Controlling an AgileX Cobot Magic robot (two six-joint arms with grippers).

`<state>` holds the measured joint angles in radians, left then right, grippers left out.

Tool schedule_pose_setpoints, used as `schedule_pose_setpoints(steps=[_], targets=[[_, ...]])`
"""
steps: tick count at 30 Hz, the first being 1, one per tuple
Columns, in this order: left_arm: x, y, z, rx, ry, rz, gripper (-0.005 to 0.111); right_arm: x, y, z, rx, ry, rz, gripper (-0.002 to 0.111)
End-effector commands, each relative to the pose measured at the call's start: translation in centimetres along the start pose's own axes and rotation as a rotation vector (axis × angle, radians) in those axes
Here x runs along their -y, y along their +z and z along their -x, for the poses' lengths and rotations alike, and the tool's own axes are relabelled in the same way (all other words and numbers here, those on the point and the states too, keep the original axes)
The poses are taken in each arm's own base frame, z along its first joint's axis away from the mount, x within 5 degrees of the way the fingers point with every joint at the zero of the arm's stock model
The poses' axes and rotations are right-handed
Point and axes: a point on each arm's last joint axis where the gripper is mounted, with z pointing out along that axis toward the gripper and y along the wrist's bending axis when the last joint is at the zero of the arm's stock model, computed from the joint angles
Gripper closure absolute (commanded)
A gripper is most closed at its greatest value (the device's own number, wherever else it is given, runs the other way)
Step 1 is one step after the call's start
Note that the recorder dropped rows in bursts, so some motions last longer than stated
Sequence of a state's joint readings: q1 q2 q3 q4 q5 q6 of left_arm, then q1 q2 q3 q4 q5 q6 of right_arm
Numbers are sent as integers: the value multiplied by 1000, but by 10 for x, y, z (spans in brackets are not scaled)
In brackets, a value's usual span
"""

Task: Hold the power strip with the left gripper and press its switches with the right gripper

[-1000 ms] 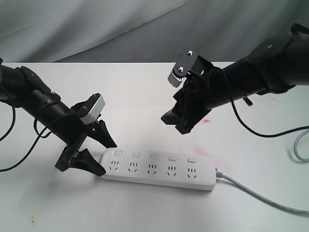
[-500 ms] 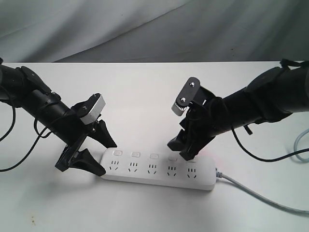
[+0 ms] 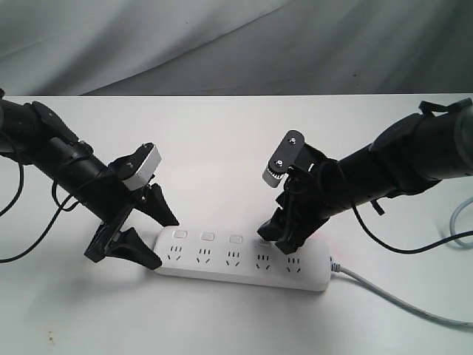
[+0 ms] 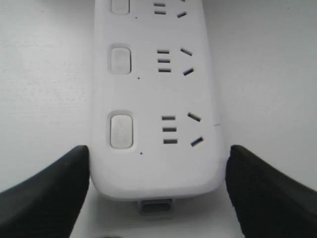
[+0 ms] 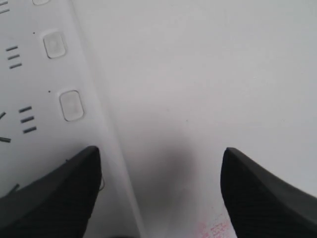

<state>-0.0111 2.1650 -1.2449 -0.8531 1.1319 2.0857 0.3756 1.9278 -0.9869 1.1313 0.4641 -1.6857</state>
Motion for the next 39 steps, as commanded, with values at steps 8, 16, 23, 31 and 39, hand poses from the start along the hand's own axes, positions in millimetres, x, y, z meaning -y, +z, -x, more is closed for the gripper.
schedule_pose_setpoints(steps=[8,16,23,31,39], targets=[[-4,-1,-1,-14,10,34,58,-2,3,-7,-17,8,9,45],[-4,-1,-1,-14,10,34,58,-1,13,-16,-48,21,23,45],[-4,-1,-1,-14,10,34,58,-2,17,-27,-94,2,6,45],[-4,-1,-1,-14,10,34,58,-3,17,-30,-105,1,-1,45],[-4,-1,-1,-14,10,34,58,-1,-25,10,75,2,-79,45]])
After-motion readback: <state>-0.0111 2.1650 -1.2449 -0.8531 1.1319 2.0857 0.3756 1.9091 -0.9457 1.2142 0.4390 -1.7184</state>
